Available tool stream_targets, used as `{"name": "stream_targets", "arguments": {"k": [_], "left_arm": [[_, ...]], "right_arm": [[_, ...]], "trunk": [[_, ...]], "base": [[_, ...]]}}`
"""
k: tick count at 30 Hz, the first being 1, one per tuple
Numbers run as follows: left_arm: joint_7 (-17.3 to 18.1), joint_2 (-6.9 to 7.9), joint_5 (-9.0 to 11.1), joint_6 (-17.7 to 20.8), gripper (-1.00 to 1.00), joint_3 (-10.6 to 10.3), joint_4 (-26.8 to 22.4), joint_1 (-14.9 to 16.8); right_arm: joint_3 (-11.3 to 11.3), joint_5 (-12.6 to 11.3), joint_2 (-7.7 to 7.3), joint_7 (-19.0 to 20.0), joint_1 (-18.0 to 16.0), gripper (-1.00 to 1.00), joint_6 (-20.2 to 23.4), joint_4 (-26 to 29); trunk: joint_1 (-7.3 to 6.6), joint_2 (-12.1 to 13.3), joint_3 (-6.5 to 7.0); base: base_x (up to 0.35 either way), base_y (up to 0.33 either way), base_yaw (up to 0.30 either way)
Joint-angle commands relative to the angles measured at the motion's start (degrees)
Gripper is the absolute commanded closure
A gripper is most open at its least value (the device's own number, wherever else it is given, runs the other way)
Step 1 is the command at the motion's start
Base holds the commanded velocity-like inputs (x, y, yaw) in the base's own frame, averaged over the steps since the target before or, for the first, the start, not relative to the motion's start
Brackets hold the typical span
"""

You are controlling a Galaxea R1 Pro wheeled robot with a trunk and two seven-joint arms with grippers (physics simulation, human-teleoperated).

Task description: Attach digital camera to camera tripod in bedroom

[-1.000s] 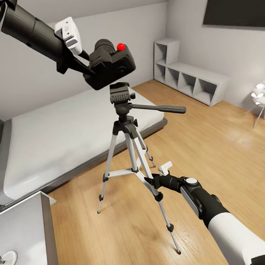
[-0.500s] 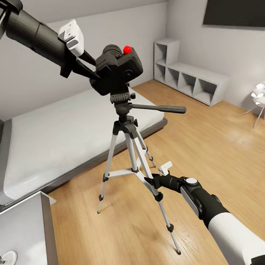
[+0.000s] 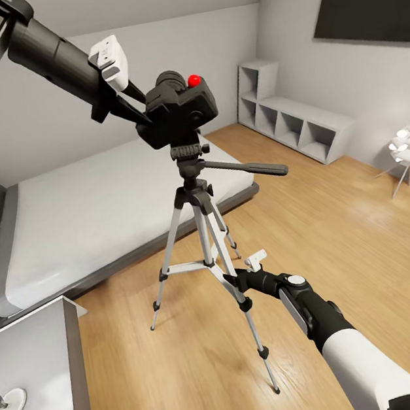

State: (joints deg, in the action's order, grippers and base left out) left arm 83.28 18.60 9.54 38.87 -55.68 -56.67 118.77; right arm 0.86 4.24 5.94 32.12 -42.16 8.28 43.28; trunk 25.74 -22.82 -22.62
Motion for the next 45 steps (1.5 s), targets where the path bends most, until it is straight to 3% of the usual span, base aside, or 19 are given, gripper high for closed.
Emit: {"name": "stream_targets", "arguments": {"k": [1, 15, 42, 43, 45], "left_arm": [[-0.03, 0.14, 0.37, 0.42, 1.0, -0.26, -0.02, 0.14], [-0.04, 0.63, -2.6, 0.42, 1.0, -0.11, -0.88, 0.14], [0.04, 0.25, -2.77, 0.42, 1.0, 0.22, -1.33, 0.14], [0.04, 0.23, -2.79, 0.42, -1.0, 0.22, -1.33, 0.14], [0.04, 0.17, -2.83, 0.42, -1.0, 0.22, -1.34, 0.14]], "right_arm": [[-0.07, 1.92, 0.04, -0.48, -0.03, 1.0, 0.16, 0.03], [-0.07, 1.92, 0.05, -0.48, -0.03, 1.0, 0.16, 0.03], [-0.07, 1.92, 0.04, -0.48, -0.03, 1.0, 0.16, 0.03], [-0.07, 1.92, 0.04, -0.48, -0.03, 1.0, 0.16, 0.04], [-0.07, 1.92, 0.04, -0.48, -0.03, 1.0, 0.16, 0.05]], "trunk": [[0.04, -0.09, -0.11], [0.04, -0.09, -0.11], [0.04, -0.09, -0.11], [0.04, -0.09, -0.11], [0.04, -0.09, -0.11]], "base": [[0.0, 0.0, 0.0], [0.0, 0.0, 0.0], [0.0, 0.0, 0.0], [0.0, 0.0, 0.0], [0.0, 0.0, 0.0]]}}
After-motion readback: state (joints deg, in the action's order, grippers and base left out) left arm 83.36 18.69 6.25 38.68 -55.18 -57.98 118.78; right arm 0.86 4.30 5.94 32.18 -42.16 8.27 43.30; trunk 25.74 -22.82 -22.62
